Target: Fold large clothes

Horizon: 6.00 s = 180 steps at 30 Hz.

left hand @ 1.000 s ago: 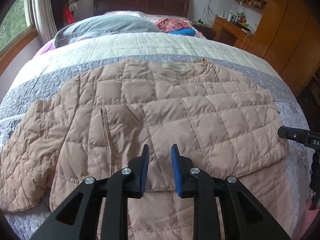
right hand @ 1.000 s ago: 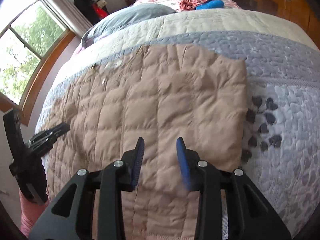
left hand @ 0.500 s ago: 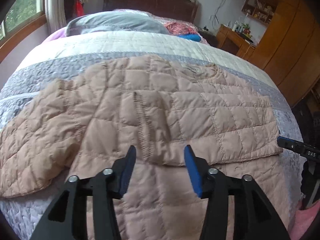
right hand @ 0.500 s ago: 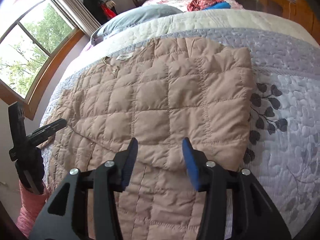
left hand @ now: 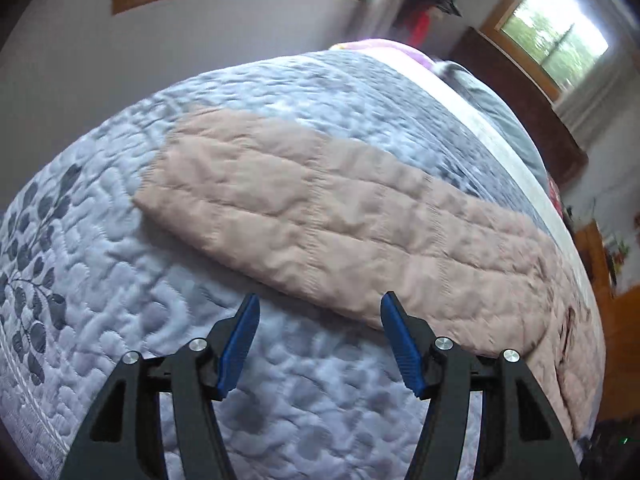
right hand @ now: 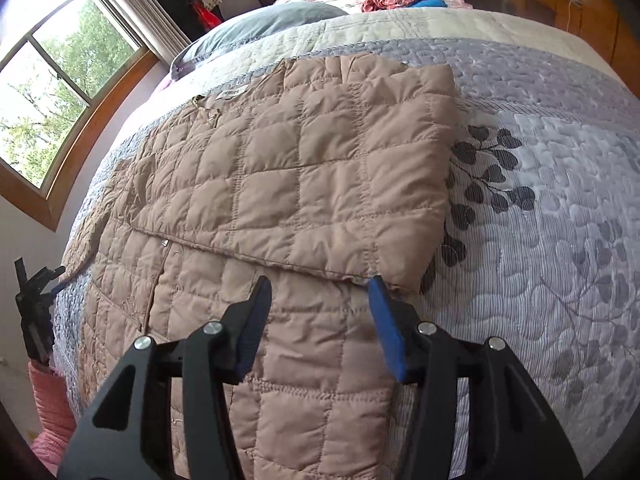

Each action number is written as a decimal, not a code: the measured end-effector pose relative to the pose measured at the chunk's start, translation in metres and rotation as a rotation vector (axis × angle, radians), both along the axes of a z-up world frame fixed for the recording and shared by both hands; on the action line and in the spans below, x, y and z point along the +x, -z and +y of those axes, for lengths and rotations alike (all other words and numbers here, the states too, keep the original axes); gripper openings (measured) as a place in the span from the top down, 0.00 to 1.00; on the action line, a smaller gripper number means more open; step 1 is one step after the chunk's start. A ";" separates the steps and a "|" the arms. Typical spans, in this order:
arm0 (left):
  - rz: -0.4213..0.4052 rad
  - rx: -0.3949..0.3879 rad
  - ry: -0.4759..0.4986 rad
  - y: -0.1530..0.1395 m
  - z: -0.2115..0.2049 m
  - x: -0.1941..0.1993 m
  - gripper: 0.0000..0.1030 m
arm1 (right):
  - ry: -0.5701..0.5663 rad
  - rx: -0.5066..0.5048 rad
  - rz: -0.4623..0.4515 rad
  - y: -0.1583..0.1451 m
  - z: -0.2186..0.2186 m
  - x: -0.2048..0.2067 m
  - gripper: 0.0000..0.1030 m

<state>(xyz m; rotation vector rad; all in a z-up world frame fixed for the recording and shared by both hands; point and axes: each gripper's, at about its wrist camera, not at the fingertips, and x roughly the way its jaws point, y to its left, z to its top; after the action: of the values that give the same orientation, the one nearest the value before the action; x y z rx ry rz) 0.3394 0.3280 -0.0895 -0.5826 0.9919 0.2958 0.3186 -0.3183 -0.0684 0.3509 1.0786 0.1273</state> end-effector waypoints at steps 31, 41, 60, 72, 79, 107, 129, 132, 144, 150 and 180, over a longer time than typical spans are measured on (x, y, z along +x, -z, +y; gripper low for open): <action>-0.381 0.032 0.089 -0.076 -0.060 0.012 0.96 | -0.012 -0.003 -0.010 -0.003 0.011 -0.014 0.51; -0.395 0.136 0.594 -0.098 -0.297 0.038 0.96 | -0.055 0.000 -0.011 -0.001 0.028 -0.027 0.50; -0.174 0.097 0.962 -0.012 -0.467 0.063 0.63 | -0.024 0.013 -0.006 0.002 0.014 -0.025 0.50; -0.093 0.240 0.725 -0.029 -0.327 0.069 0.56 | -0.165 0.155 0.014 -0.031 0.075 0.050 0.50; -0.090 0.168 0.716 0.011 -0.302 0.078 0.56 | -0.209 0.200 0.107 -0.004 0.129 0.109 0.50; -0.171 0.228 0.823 -0.019 -0.383 0.091 0.57 | 0.072 -0.042 -0.128 -0.084 0.000 0.052 0.97; -0.225 0.375 0.854 -0.033 -0.415 0.056 0.57 | 0.071 -0.104 -0.183 -0.057 0.038 0.037 0.81; -0.212 0.372 0.884 -0.030 -0.431 0.055 0.57 | -0.043 -0.083 -0.140 -0.045 0.075 0.048 0.81; -0.147 0.357 0.917 -0.010 -0.440 0.069 0.56 | -0.085 -0.071 -0.022 0.004 0.094 0.078 0.81; -0.167 0.328 0.856 -0.035 -0.450 0.113 0.56 | -0.003 -0.044 -0.069 -0.031 0.067 0.106 0.81; -0.010 0.103 0.703 -0.019 -0.203 -0.114 0.33 | -0.096 0.024 -0.104 -0.024 0.022 -0.194 0.34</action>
<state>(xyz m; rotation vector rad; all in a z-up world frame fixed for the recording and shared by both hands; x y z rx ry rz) 0.2257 0.1250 -0.0710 -0.1170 1.1018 -0.2799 0.1243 -0.2962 -0.0449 0.3104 0.9916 0.2416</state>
